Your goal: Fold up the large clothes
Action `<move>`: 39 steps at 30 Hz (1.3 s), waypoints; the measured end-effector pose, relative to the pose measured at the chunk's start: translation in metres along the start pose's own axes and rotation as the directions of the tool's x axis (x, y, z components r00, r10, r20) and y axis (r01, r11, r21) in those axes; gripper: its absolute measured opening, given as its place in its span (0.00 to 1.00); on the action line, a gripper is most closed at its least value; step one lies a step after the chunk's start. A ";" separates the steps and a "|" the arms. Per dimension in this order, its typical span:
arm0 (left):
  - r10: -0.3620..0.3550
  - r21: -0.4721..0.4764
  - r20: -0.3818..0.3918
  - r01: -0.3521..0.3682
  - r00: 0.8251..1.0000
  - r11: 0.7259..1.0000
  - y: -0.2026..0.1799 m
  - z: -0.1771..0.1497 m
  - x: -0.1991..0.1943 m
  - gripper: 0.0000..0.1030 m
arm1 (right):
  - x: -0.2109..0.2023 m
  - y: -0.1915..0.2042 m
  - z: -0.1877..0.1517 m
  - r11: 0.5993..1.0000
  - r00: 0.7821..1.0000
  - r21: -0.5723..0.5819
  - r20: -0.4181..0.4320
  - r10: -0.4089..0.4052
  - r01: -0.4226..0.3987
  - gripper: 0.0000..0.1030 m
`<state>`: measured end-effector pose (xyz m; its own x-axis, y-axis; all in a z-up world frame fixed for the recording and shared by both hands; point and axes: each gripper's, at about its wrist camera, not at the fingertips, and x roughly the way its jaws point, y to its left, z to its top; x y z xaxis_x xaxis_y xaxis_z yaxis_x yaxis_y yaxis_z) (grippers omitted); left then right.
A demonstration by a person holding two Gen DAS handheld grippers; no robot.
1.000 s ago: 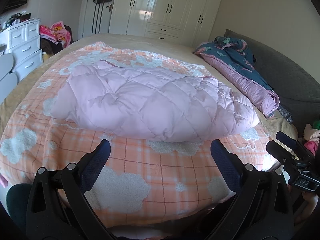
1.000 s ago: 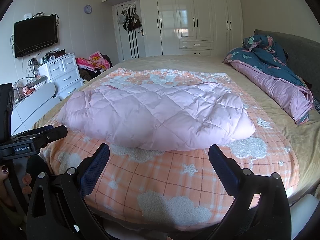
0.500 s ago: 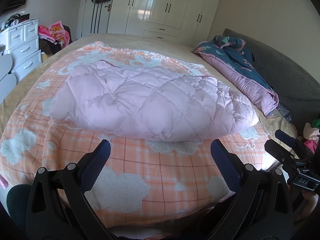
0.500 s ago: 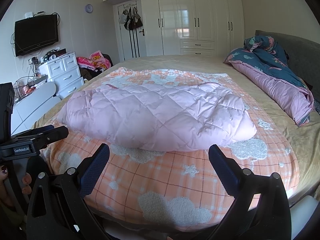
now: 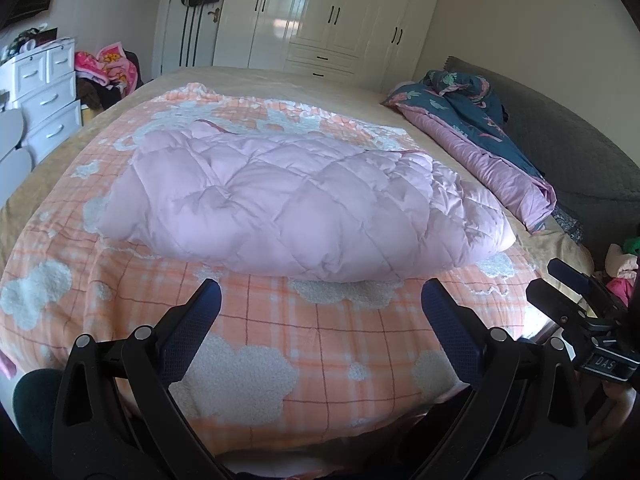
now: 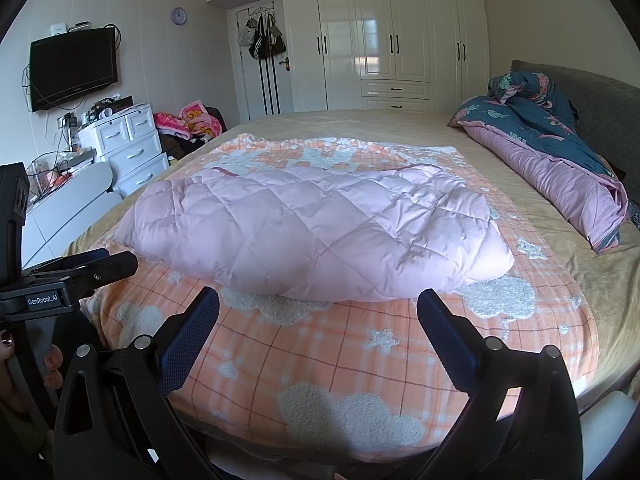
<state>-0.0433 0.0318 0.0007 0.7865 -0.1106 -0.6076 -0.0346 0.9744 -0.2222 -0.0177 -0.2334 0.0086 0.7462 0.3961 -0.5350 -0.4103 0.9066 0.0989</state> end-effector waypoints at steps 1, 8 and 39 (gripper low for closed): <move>0.000 0.000 -0.001 0.000 1.000 1.000 0.000 0.000 0.000 0.91 | 0.000 0.000 0.000 1.000 1.000 0.002 -0.001 0.002 -0.002 0.96; -0.003 0.001 -0.003 0.003 1.000 1.000 0.002 0.000 0.000 0.91 | 0.001 0.000 0.000 1.000 1.000 -0.001 -0.004 0.000 0.000 0.96; 0.160 -0.204 -0.113 -0.181 0.981 0.962 0.107 0.023 0.019 0.91 | -0.024 -0.145 -0.027 0.915 0.947 0.244 -0.045 -0.319 0.320 0.96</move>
<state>-0.0180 0.1382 -0.0173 0.6961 0.0256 -0.7175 -0.3013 0.9175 -0.2595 0.0098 -0.3786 -0.0154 0.8136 0.0792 -0.5760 -0.0090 0.9923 0.1238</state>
